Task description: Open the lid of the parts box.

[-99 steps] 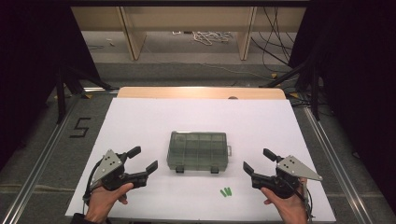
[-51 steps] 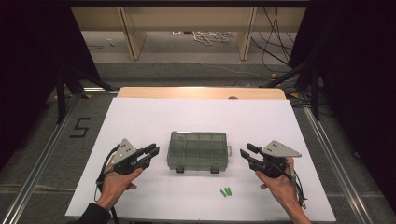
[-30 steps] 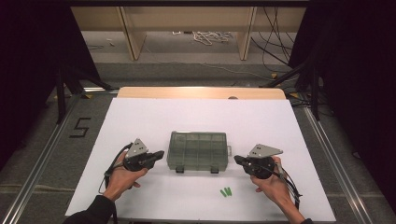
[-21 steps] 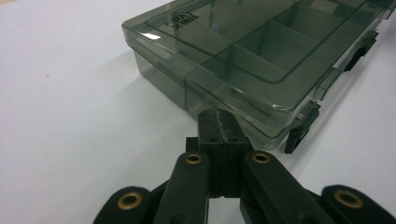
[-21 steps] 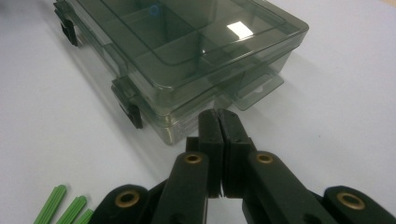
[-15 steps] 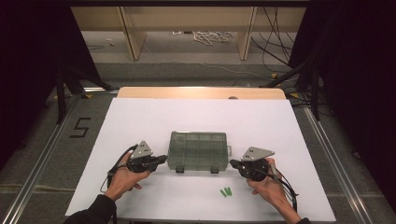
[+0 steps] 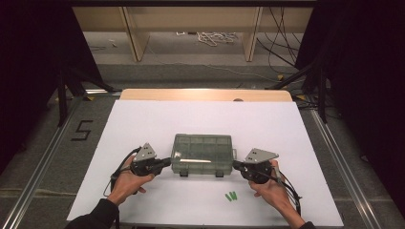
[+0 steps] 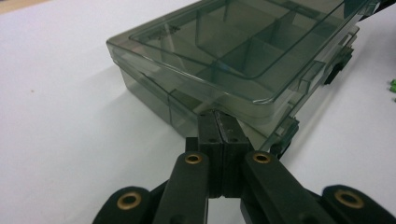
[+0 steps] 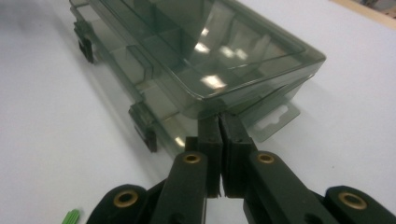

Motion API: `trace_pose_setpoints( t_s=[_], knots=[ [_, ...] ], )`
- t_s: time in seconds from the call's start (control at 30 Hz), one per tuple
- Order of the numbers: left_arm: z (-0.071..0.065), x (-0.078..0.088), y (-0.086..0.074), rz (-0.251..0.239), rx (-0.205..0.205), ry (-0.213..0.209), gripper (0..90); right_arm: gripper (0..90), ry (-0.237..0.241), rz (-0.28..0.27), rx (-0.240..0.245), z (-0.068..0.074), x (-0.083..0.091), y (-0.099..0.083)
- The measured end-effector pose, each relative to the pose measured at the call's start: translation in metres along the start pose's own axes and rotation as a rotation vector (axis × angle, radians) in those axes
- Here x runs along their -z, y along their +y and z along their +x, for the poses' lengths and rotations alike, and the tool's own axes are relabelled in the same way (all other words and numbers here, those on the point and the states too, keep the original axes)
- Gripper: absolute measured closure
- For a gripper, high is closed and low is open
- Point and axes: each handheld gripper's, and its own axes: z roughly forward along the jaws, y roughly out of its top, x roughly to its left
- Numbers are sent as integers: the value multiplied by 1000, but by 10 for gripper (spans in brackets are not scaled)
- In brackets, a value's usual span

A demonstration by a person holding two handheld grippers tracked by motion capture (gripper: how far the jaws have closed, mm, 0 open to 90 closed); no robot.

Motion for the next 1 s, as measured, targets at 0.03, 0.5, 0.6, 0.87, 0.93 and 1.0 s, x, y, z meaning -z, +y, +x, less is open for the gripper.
trace_pose_setpoints(
  t_s=[0.03,0.5,0.6,0.87,0.93,1.0],
  knots=[
    [-1,0,1,-6,9,3,895,887,-2,-10,-1,-1,0,1],
    [1,-1,17,-81,-13,45,897,883,-40,-95,-1,-7,-5,13],
    [1,-1,21,-96,-8,49,897,882,-40,-103,-3,-9,-6,17],
    [3,-1,29,-135,3,63,897,881,-67,-147,-13,-14,-6,23],
    [2,-1,30,-142,8,65,897,879,-69,-163,-17,-16,-8,24],
    [1,-1,33,-148,3,68,897,879,-62,-156,-34,-16,-7,24]
  ],
)
